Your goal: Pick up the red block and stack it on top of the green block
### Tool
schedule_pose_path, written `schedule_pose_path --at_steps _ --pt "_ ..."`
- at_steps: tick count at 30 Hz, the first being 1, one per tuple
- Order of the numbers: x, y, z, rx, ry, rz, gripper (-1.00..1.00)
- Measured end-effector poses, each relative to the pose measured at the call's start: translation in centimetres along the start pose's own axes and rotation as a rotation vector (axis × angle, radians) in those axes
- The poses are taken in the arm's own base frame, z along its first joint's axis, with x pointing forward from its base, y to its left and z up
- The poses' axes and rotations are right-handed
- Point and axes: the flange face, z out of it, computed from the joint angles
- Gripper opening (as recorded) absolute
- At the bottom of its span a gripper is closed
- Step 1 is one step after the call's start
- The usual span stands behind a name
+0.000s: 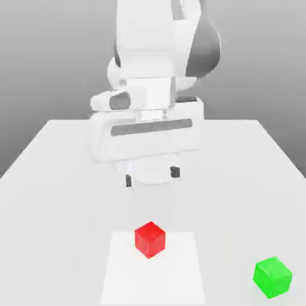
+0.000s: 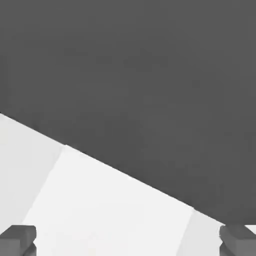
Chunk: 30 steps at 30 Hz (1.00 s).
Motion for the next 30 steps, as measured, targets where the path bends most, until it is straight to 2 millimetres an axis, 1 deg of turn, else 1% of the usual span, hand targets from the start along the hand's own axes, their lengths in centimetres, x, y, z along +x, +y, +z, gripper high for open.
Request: schedule_pose_path --at_steps 2,3,5,9,10,15,16,17,19,24,25,30 --pt "-3.1 0.9 4.7 -0.032 -0.086 -0.084 0.0" --pt "-4.0 1.1 6.4 -0.04 -0.109 -0.109 0.0" --pt "-4.7 1.3 8.6 -0.046 -0.126 -0.129 0.0" --pt "-5.5 1.7 12.3 -0.048 -0.132 -0.132 0.0" --pt "-5.7 1.7 13.0 -0.048 -0.133 -0.132 -1.0" --pt "-5.7 1.7 13.0 -0.049 -0.135 -0.131 -1.0" --pt "-5.8 1.8 13.4 -0.048 -0.135 -0.131 -1.0" --pt "-5.7 1.7 13.2 -0.048 -0.134 -0.131 -1.0" --pt "-5.4 1.6 11.8 -0.048 -0.134 -0.133 -1.0" --pt "-5.0 1.5 7.7 -0.047 -0.135 -0.13 -1.0" --pt "-4.5 0.7 7.3 -0.048 -0.135 -0.165 -1.0" --pt "-1.5 -7.5 6.4 -0.041 -0.138 -0.484 -1.0"
